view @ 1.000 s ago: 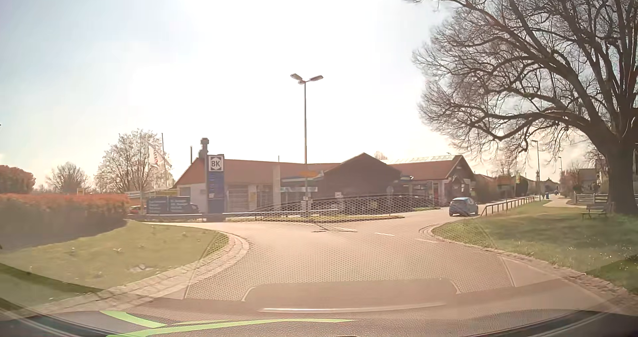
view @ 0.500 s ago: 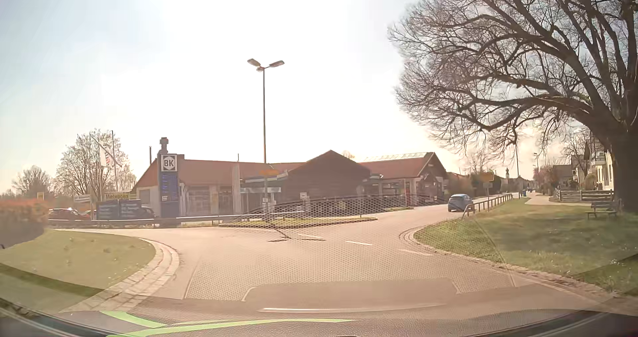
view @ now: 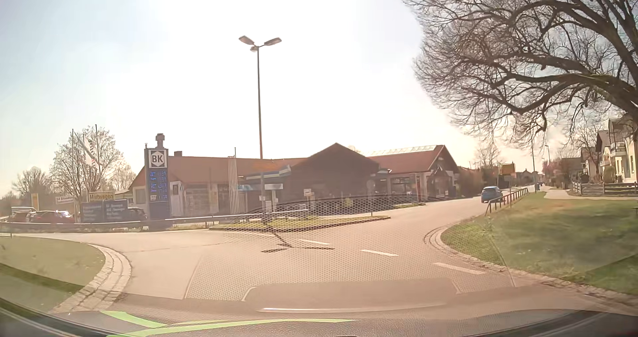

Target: Follow the waypoints while adhering to traffic rules and regulations

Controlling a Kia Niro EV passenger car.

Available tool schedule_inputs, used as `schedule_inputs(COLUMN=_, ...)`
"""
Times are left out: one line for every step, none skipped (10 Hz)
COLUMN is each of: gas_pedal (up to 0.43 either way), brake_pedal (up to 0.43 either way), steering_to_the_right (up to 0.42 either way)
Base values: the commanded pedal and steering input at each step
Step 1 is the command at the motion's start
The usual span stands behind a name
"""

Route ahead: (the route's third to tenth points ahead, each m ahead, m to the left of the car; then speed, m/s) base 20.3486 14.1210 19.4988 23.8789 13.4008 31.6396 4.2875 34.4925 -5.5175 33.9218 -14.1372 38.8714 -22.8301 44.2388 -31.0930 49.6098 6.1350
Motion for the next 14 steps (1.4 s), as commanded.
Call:
schedule_inputs(gas_pedal=0.079, brake_pedal=0.000, steering_to_the_right=-0.145)
schedule_inputs(gas_pedal=0.079, brake_pedal=0.000, steering_to_the_right=-0.160)
schedule_inputs(gas_pedal=0.079, brake_pedal=0.000, steering_to_the_right=-0.171)
schedule_inputs(gas_pedal=0.079, brake_pedal=0.000, steering_to_the_right=-0.182)
schedule_inputs(gas_pedal=0.079, brake_pedal=0.000, steering_to_the_right=-0.198)
schedule_inputs(gas_pedal=0.067, brake_pedal=0.000, steering_to_the_right=-0.214)
schedule_inputs(gas_pedal=0.067, brake_pedal=0.000, steering_to_the_right=-0.226)
schedule_inputs(gas_pedal=0.059, brake_pedal=0.000, steering_to_the_right=-0.239)
schedule_inputs(gas_pedal=0.059, brake_pedal=0.000, steering_to_the_right=-0.249)
schedule_inputs(gas_pedal=0.059, brake_pedal=0.000, steering_to_the_right=-0.259)
schedule_inputs(gas_pedal=0.059, brake_pedal=0.000, steering_to_the_right=-0.265)
schedule_inputs(gas_pedal=0.059, brake_pedal=0.000, steering_to_the_right=-0.273)
schedule_inputs(gas_pedal=0.059, brake_pedal=0.000, steering_to_the_right=-0.282)
schedule_inputs(gas_pedal=0.059, brake_pedal=0.000, steering_to_the_right=-0.288)
